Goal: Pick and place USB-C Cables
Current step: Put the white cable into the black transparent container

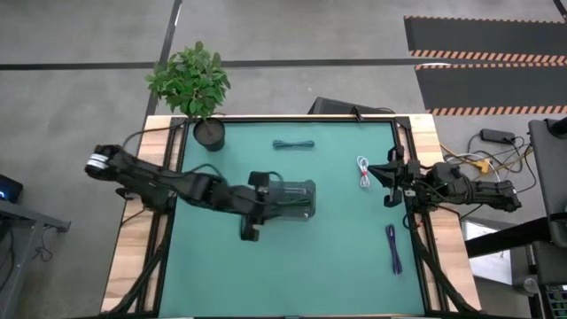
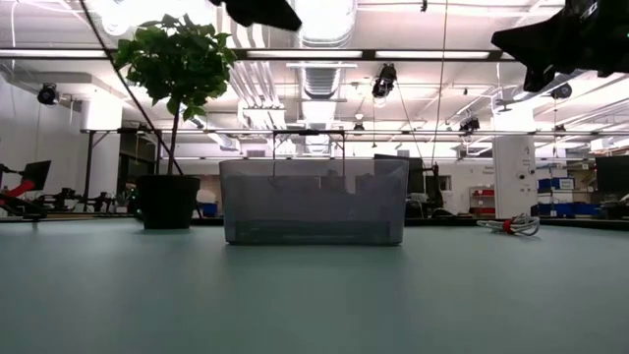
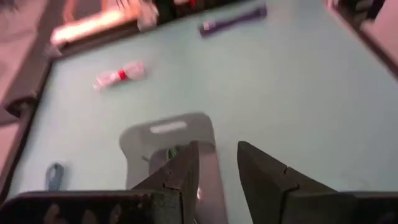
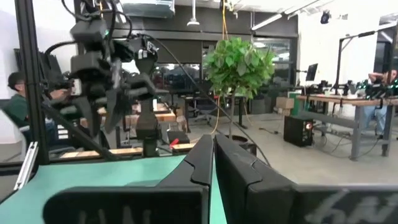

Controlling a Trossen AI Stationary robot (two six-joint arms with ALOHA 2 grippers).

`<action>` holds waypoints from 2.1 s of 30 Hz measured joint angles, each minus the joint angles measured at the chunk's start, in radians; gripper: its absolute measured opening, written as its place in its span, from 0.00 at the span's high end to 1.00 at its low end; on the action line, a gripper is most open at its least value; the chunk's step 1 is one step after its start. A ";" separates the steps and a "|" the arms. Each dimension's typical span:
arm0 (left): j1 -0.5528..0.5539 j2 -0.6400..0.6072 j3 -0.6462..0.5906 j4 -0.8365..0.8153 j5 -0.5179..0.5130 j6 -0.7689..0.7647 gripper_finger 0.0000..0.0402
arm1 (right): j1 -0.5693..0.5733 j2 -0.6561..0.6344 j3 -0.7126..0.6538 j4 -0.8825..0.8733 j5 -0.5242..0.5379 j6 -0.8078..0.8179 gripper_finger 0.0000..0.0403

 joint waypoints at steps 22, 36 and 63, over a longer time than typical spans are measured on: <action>0.000 -0.613 -0.559 0.716 -0.012 0.289 0.77 | 0.000 0.135 -0.013 0.248 0.030 0.216 0.98; 0.000 -0.699 -0.606 0.720 -0.027 0.287 0.77 | 0.000 0.444 0.114 0.410 0.145 0.304 0.98; 0.000 -0.689 -0.602 0.722 -0.031 0.295 0.77 | -0.007 0.803 0.633 -0.872 0.236 0.899 0.98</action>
